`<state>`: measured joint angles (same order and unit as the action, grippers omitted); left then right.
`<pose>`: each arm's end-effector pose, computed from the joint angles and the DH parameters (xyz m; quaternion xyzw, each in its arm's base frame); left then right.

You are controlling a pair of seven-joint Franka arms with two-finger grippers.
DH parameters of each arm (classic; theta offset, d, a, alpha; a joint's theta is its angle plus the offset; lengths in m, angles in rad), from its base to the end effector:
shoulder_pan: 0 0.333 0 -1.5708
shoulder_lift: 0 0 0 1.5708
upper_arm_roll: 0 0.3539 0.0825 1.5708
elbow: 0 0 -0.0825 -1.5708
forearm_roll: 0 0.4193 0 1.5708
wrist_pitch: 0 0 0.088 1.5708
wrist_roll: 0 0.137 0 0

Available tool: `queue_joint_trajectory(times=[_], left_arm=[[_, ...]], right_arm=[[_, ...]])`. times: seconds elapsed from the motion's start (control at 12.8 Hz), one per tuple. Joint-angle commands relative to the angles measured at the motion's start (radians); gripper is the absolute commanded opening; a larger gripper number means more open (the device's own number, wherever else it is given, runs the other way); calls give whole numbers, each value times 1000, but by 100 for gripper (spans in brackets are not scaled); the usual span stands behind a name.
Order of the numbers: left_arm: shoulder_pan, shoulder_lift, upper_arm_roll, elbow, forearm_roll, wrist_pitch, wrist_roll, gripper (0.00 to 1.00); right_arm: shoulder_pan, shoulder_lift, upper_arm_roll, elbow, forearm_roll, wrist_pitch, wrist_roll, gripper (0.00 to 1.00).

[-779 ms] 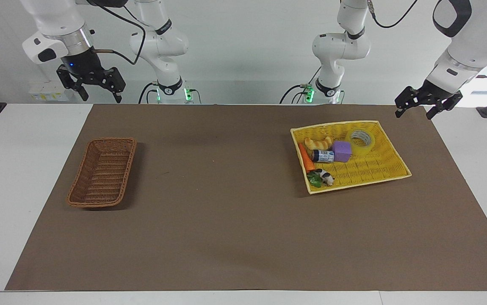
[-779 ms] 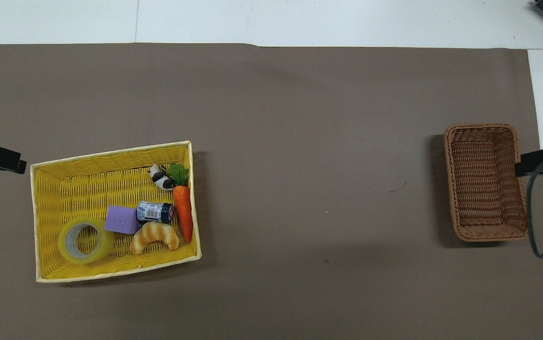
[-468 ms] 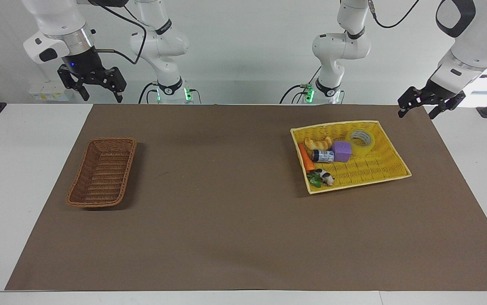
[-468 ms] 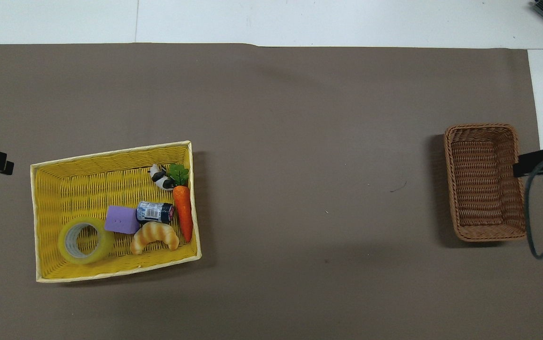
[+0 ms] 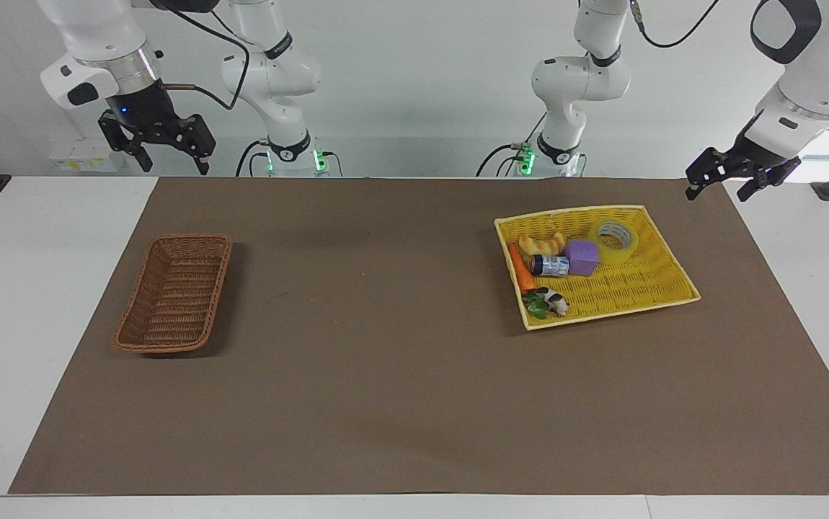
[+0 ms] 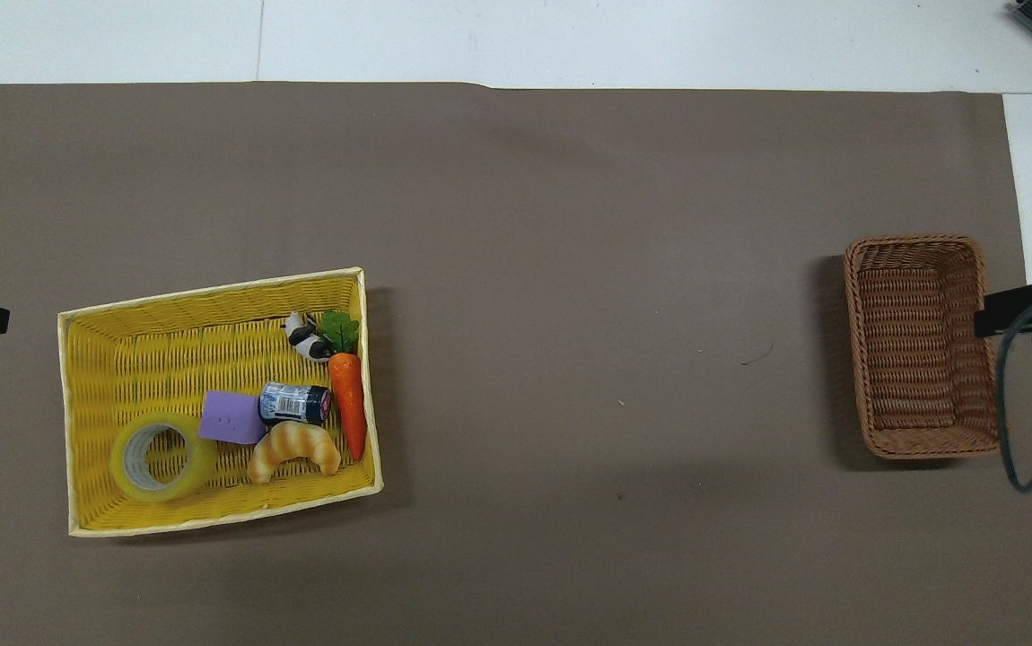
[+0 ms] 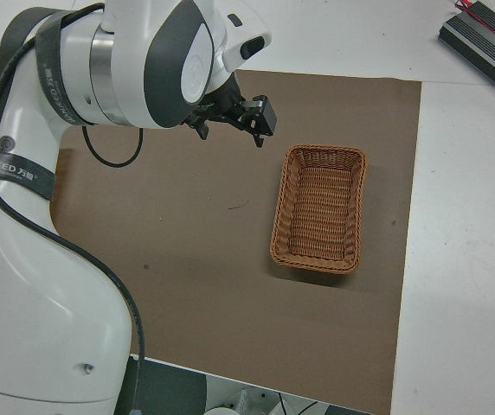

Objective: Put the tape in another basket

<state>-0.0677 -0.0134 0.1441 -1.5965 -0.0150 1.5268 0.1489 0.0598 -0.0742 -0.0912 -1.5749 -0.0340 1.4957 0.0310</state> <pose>0.5767 0.0426 0.6235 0.9989 -0.0364 -0.0271 0.0116 0.5554 -0.0244 0.6661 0.9994 -0.0323 -0.0027 0.0136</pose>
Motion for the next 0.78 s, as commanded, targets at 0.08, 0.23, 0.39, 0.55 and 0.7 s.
queue_joint_trajectory(times=[0.08,0.23,0.39,0.55,0.7], left_arm=[[6,-30,-8,-42,18,21,14,100],[6,-42,-8,-63,18,33,44,100],[15,-59,-8,-91,18,44,90,100],[22,-66,-8,-108,18,58,90,100],[22,-68,-8,-111,18,61,95,100]], right_arm=[[-5,-21,2,-24,22,1,-19,100],[-5,-21,2,-24,22,3,-19,100],[-5,-21,2,-25,22,3,-13,100],[-5,-21,2,-25,22,3,-13,100],[-5,-21,2,-25,22,6,-13,100]])
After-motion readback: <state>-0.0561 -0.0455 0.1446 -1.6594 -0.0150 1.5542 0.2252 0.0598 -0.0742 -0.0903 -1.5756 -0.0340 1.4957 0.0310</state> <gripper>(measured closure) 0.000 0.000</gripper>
